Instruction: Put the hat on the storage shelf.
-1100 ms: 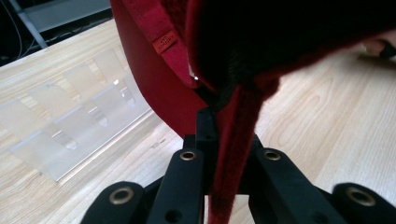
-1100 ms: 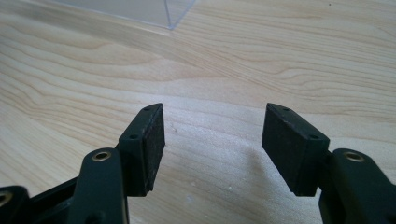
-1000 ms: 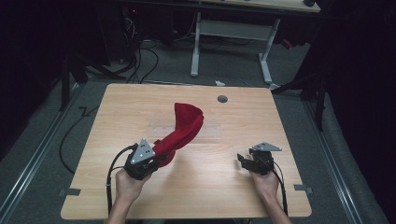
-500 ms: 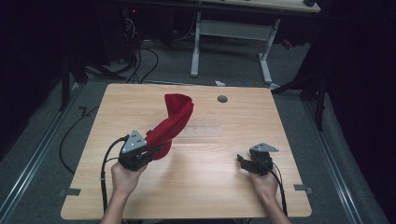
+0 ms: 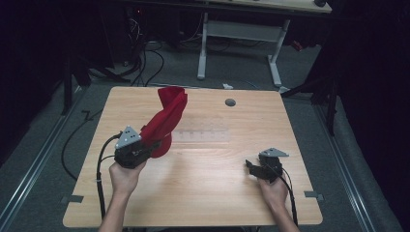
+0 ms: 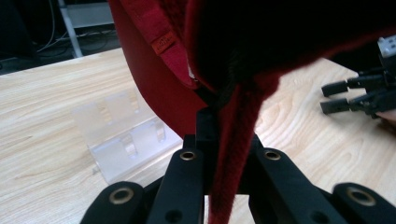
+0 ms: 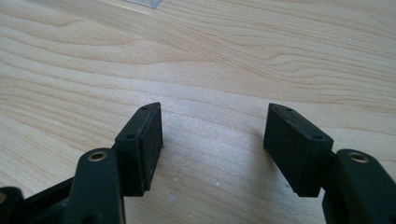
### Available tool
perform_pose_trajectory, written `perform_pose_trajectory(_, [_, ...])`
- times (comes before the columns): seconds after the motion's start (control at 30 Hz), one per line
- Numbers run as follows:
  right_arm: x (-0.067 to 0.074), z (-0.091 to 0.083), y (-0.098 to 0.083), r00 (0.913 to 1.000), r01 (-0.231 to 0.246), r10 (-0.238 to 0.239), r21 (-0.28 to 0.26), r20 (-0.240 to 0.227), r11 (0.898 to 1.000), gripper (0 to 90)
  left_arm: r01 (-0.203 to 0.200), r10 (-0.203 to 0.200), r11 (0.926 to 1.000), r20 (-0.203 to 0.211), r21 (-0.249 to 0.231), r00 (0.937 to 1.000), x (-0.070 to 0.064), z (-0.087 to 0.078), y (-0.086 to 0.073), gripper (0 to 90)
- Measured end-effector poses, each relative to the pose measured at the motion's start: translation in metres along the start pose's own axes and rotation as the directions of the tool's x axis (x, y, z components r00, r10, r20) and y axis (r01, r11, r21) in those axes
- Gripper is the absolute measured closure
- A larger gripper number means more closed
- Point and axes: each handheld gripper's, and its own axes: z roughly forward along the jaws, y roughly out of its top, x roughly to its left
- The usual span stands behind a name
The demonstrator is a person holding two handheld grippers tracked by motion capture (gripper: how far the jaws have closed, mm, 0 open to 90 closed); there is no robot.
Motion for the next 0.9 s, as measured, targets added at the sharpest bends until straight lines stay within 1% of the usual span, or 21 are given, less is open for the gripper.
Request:
perform_pose_trajectory(0.03, [0.000,0.000,0.000,1.0000,0.000,0.000,0.000,0.000,1.000,37.7,0.000,0.000,1.0000,0.000,0.000,1.0000,0.000,0.000,0.000,85.5])
perform_pose_trajectory(0.13, [0.000,0.000,0.000,1.0000,-0.001,0.001,0.000,0.001,1.000,37.7,0.025,-0.025,0.9996,-0.008,-0.013,0.9997,0.004,0.001,0.004,85.5])
perform_pose_trajectory(0.27, [0.000,0.000,0.000,1.0000,-0.001,0.001,0.000,0.001,1.000,37.7,0.039,-0.039,0.9989,-0.018,-0.026,0.9991,0.008,0.003,0.009,85.5])
perform_pose_trajectory(0.33, [0.000,0.000,0.000,1.0000,-0.001,0.001,0.000,0.001,1.000,37.7,0.051,-0.051,0.9981,-0.018,-0.036,0.9985,0.010,0.003,0.013,85.6])
perform_pose_trajectory(0.37, [0.000,0.000,0.000,1.0000,-0.001,0.001,0.000,0.002,1.000,37.7,0.054,-0.055,0.9973,-0.024,-0.050,0.9982,0.011,0.004,0.017,85.5])
perform_pose_trajectory(0.47, [0.000,0.000,0.000,1.0000,-0.001,0.001,0.000,0.002,1.000,37.7,0.048,-0.050,0.9967,-0.035,-0.065,0.9981,0.012,0.006,0.021,85.5])
perform_pose_trajectory(0.53, [0.000,0.000,0.000,1.0000,0.000,0.000,-0.001,0.002,1.000,37.6,0.053,-0.056,0.9956,-0.037,-0.077,0.9977,0.015,0.007,0.025,85.5])
perform_pose_trajectory(0.63, [0.000,0.000,0.000,1.0000,-0.001,0.001,0.000,0.002,1.000,37.6,0.050,-0.054,0.9951,-0.047,-0.085,0.9975,0.018,0.010,0.031,85.5])
perform_pose_trajectory(0.7, [0.000,0.000,0.000,1.0000,-0.002,0.002,0.000,0.002,1.000,37.6,0.041,-0.046,0.9948,-0.050,-0.093,0.9977,0.020,0.014,0.034,85.5])
perform_pose_trajectory(0.9, [0.000,0.000,0.000,1.0000,-0.002,0.002,0.000,0.002,1.000,37.6,0.038,-0.045,0.9938,-0.068,-0.104,0.9967,0.025,0.023,0.037,85.5])
